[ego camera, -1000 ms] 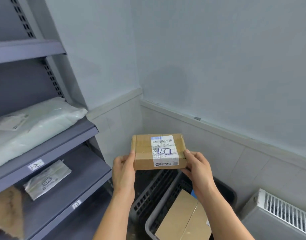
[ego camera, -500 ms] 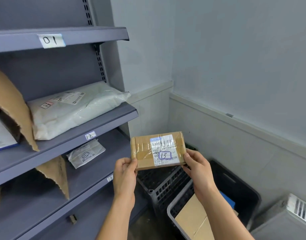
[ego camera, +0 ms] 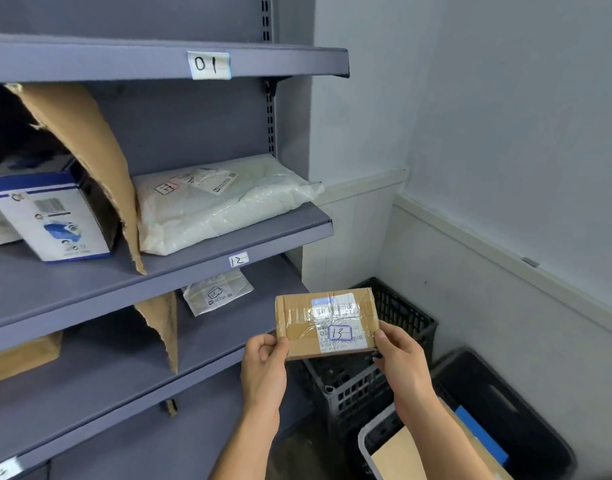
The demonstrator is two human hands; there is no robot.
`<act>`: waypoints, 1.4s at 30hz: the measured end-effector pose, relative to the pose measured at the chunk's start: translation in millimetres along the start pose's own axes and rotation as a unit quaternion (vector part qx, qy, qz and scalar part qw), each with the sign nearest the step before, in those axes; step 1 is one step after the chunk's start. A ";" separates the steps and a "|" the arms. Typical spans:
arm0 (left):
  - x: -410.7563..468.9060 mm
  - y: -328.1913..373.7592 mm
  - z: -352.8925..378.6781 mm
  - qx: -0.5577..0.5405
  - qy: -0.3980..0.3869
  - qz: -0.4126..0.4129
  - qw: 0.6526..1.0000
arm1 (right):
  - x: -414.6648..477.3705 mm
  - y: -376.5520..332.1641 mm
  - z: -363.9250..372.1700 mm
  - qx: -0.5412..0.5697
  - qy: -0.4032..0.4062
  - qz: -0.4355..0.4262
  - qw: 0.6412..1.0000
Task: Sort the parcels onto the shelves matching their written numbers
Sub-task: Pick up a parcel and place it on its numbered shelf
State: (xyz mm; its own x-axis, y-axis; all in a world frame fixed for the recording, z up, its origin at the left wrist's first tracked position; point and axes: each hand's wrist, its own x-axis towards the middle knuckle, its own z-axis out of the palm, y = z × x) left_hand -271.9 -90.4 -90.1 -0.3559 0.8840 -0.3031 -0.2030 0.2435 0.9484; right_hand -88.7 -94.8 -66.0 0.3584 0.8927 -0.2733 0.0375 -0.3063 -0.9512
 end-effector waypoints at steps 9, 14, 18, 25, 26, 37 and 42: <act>59.3 -16.3 15.4 0.070 0.096 -0.039 0.992 | 83.9 5.1 37.1 -0.076 -0.110 0.016 0.991; 100.3 -23.7 41.7 0.139 0.129 -0.050 0.980 | 146.5 7.6 50.5 -0.116 -0.180 0.012 0.977; 135.1 -30.7 60.0 0.168 0.150 -0.049 0.973 | 192.2 9.2 66.9 -0.139 -0.226 0.007 0.964; 197.6 -47.4 77.2 0.181 0.179 -0.029 0.967 | 264.3 22.4 106.3 -0.176 -0.250 -0.021 0.952; 205.6 -50.4 79.4 0.183 0.180 -0.026 0.966 | 273.0 26.0 111.4 -0.185 -0.245 -0.029 0.951; 261.6 -81.2 79.5 0.202 0.231 0.034 0.951 | 312.8 70.9 151.2 -0.164 -0.193 -0.084 0.964; 283.4 -73.8 74.3 0.247 0.242 0.104 0.933 | 323.6 67.3 172.3 -0.150 -0.178 -0.095 0.968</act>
State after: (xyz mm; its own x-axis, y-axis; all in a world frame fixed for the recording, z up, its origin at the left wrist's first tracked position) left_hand -290.1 171.8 -239.2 -0.7351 0.6780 -0.0017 0.3182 0.3473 0.8821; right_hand -130.9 230.5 -243.1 -0.0242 0.9833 -0.1802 0.3590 -0.1596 -0.9196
